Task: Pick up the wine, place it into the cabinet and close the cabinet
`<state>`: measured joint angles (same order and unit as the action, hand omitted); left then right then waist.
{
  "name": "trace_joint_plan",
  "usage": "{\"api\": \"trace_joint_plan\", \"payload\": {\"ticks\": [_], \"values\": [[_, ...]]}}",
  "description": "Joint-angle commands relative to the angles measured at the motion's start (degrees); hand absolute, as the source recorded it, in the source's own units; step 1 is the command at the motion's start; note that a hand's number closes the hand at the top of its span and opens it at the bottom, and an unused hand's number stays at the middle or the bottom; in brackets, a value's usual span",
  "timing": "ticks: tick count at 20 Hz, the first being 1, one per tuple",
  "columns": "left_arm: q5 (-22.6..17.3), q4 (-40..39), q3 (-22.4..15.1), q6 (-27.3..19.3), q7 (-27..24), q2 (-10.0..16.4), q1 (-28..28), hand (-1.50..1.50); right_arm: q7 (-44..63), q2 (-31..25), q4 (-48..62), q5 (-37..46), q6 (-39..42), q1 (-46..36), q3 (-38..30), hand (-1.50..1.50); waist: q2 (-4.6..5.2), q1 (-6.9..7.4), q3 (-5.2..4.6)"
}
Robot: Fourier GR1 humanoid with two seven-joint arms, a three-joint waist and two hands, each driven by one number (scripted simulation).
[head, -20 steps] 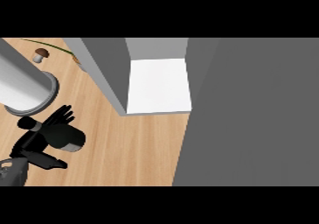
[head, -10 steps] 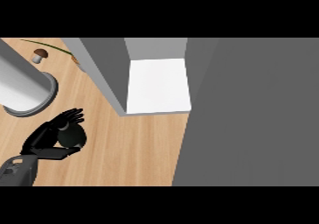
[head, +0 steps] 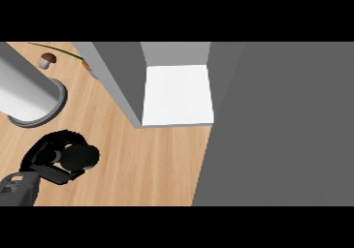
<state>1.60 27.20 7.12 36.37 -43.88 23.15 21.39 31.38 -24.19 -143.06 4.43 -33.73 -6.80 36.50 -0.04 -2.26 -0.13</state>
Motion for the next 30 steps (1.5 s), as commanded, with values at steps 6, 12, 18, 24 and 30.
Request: {"api": "trace_joint_plan", "payload": {"ticks": [6, 12, 18, 24, 30], "values": [[-1.4, 0.9, 0.2, -5.4, -7.8, -6.2, -1.3, 1.50, 5.1, -1.4, -8.2, 4.1, -1.2, 0.0, 0.8, -1.50, -0.17, 1.06, -0.07], [-5.9, 10.7, 1.4, -14.9, -3.7, -14.3, -7.5, 1.50, 2.9, -5.2, -12.2, 0.9, -1.3, 5.8, -2.2, -1.50, -0.50, 1.88, 0.20], [-6.7, 23.7, -3.2, -14.6, 2.3, -18.7, -13.8, 1.50, -2.2, -5.4, -10.8, 5.0, -3.3, 9.8, 3.2, -1.50, -0.61, 2.00, 0.20], [-8.3, 39.3, -7.3, -15.7, 11.4, -21.5, -20.0, 1.50, -1.0, -5.9, -11.8, 3.6, -3.4, 8.7, 1.3, -1.50, -0.60, 2.15, 0.18], [-10.7, 48.4, -14.1, -21.3, 18.1, -23.1, -22.9, 1.50, -2.9, -6.8, -12.5, 2.9, -3.7, 10.4, 2.2, -1.50, -0.37, 1.70, 0.16]]}}
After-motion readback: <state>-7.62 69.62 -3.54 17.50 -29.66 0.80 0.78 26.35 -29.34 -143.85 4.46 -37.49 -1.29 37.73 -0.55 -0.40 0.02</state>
